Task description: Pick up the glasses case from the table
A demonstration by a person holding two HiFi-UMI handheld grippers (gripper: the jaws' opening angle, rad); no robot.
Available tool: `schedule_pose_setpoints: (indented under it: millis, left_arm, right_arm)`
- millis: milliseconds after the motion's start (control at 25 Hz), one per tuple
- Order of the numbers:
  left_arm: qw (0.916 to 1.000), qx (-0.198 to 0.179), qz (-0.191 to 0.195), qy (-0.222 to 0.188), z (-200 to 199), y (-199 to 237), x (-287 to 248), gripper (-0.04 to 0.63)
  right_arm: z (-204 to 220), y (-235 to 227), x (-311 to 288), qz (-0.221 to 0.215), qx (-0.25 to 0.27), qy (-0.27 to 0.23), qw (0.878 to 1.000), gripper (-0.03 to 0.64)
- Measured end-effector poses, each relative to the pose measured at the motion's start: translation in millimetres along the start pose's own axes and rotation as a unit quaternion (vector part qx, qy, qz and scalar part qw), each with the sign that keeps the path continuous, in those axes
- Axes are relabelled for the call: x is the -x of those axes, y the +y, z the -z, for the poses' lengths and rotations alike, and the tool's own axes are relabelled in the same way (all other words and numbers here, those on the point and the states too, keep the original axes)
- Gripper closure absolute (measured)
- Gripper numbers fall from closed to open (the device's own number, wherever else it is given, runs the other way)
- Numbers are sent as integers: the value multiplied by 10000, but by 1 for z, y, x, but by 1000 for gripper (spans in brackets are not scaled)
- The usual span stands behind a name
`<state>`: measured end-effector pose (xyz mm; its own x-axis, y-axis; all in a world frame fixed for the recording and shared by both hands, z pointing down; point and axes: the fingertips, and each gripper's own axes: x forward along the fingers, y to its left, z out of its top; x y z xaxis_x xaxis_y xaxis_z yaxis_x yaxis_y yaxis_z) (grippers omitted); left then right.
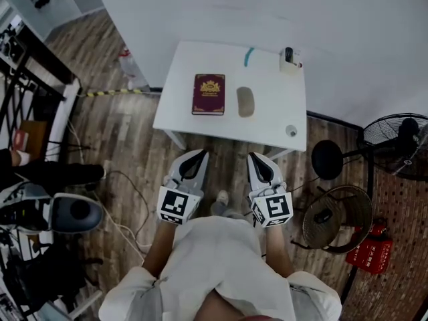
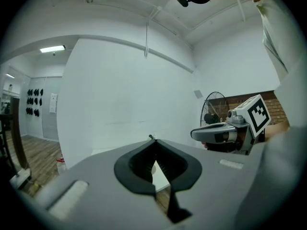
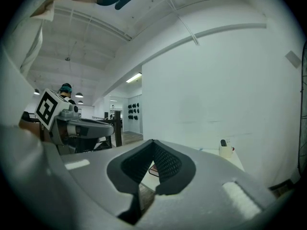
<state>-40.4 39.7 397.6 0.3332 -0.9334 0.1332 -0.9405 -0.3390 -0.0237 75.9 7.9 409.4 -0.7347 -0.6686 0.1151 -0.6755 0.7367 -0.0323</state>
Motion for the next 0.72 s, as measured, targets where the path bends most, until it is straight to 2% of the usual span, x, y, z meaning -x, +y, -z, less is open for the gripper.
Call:
schedule_pose_setpoints:
  millis: [320, 720]
  left_arm:
    - [9999, -54, -128, 40, -8, 8, -47, 577]
    - [9996, -32, -191, 210, 1, 17, -88, 577]
  right_arm:
    - [-4, -36, -27, -194, -73, -21, 9998, 612]
    - [6, -71, -55, -247, -119, 82, 9996, 612]
